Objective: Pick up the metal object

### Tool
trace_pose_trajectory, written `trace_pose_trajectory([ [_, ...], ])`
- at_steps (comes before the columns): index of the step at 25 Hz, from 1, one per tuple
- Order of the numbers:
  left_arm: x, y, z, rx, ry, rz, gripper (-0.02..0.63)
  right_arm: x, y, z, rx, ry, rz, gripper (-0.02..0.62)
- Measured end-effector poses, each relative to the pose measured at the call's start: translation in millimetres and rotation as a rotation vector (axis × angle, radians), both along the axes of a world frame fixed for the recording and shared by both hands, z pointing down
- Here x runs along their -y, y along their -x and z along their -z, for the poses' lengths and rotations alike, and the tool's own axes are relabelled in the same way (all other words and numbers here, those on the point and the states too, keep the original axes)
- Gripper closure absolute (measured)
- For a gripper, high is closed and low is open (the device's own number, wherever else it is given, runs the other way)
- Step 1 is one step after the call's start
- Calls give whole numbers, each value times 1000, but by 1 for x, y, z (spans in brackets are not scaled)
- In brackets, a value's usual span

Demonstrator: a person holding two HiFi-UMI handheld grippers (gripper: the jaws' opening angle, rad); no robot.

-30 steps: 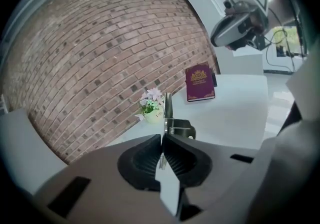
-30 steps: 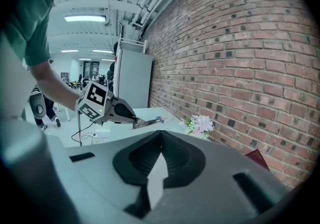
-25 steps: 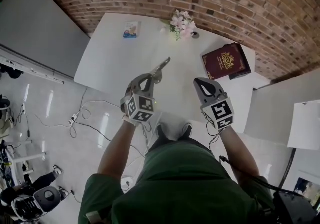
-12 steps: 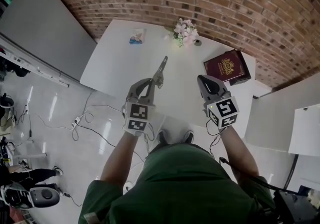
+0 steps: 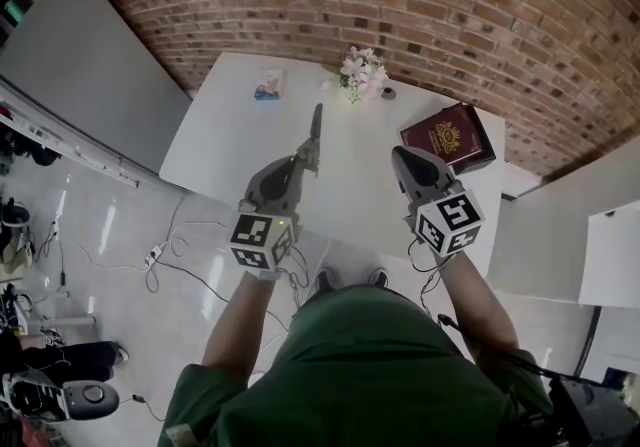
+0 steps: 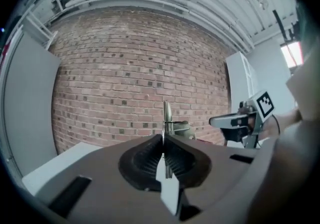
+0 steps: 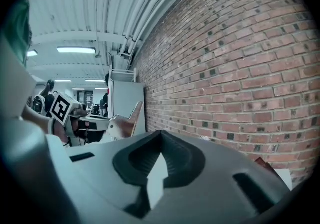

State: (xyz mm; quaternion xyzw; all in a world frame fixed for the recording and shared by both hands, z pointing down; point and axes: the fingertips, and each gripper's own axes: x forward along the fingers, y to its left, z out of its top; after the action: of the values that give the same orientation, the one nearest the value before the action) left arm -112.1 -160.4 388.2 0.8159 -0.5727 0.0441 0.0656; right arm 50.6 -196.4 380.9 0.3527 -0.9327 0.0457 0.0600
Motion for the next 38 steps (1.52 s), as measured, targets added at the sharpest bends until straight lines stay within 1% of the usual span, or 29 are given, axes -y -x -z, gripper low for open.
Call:
trace_pose_trajectory([
  [2, 2, 1, 4, -42, -5, 0, 592, 1, -2, 5, 20, -5, -1, 592],
  [6, 5, 2, 3, -84, 1, 2, 592, 2, -4, 5, 47, 14, -2, 592],
  [13, 9, 3, 11, -166, -8, -5, 592, 9, -11, -1, 61, 45, -19, 592],
  [17, 10, 3, 14, -213, -17, -31, 593, 12, -10, -3, 57, 47, -21, 592],
  [21, 14, 2, 14, -279, -20, -62, 594, 16, -7, -5, 53, 47, -19, 592],
  [27, 16, 8, 17, -380, -15, -81, 593, 19, -3, -5, 52, 51, -19, 592],
  [33, 16, 14, 19, -436, -5, -84, 592, 22, -1, -6, 42, 45, -18, 592],
  [35, 17, 19, 18, -467, -14, -83, 592, 24, 1, -5, 37, 38, -19, 592],
  [38, 17, 28, 17, -497, -2, -61, 592, 26, 4, -1, 21, 11, -19, 594],
])
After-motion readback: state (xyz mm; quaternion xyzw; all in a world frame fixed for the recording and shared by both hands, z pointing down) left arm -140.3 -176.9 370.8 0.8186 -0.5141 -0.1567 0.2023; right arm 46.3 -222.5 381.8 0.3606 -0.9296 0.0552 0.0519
